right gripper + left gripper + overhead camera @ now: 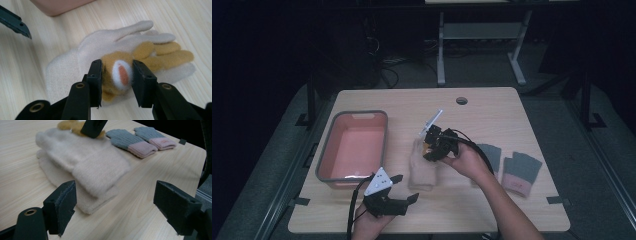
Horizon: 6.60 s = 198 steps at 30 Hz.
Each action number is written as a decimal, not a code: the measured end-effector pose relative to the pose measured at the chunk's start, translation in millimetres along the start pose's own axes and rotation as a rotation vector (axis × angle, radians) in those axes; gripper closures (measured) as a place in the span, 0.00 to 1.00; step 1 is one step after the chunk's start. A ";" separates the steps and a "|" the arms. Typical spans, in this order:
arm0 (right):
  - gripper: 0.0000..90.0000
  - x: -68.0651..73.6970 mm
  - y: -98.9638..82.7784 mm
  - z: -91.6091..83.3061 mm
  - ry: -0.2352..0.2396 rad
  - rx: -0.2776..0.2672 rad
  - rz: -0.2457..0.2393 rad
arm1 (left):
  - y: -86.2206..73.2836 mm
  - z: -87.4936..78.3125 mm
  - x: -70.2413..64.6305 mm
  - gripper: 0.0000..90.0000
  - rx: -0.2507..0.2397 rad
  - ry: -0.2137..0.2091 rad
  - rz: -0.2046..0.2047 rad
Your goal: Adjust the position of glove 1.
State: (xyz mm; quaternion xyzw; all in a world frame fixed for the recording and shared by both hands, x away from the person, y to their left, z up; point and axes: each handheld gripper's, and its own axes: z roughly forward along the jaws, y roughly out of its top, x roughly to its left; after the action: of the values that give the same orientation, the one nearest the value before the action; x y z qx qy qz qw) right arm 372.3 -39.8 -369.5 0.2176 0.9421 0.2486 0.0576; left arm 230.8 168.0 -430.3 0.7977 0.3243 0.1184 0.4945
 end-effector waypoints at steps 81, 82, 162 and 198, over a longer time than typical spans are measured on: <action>0.30 10.3 -139.4 -21.1 -0.005 -0.212 0.324 | 32.4 89.1 39.1 0.46 0.317 0.046 -0.407; 0.30 9.4 -140.3 -21.3 -0.003 -0.214 0.333 | 33.1 91.0 38.0 0.46 0.313 0.039 -0.411; 0.61 -8.2 -141.5 30.9 0.160 -0.254 0.759 | 29.2 110.3 17.5 0.61 0.347 -0.095 -0.372; 0.89 -7.3 -127.5 26.7 0.199 -0.271 0.731 | 34.4 102.9 33.4 0.75 0.295 -0.190 -0.438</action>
State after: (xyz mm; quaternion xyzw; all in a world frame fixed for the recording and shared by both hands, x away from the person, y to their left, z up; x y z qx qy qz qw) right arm 336.1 -130.8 -455.6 0.5037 0.7622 0.3946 -0.0979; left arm 322.5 105.6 -454.6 0.7795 0.4547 -0.1149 0.4152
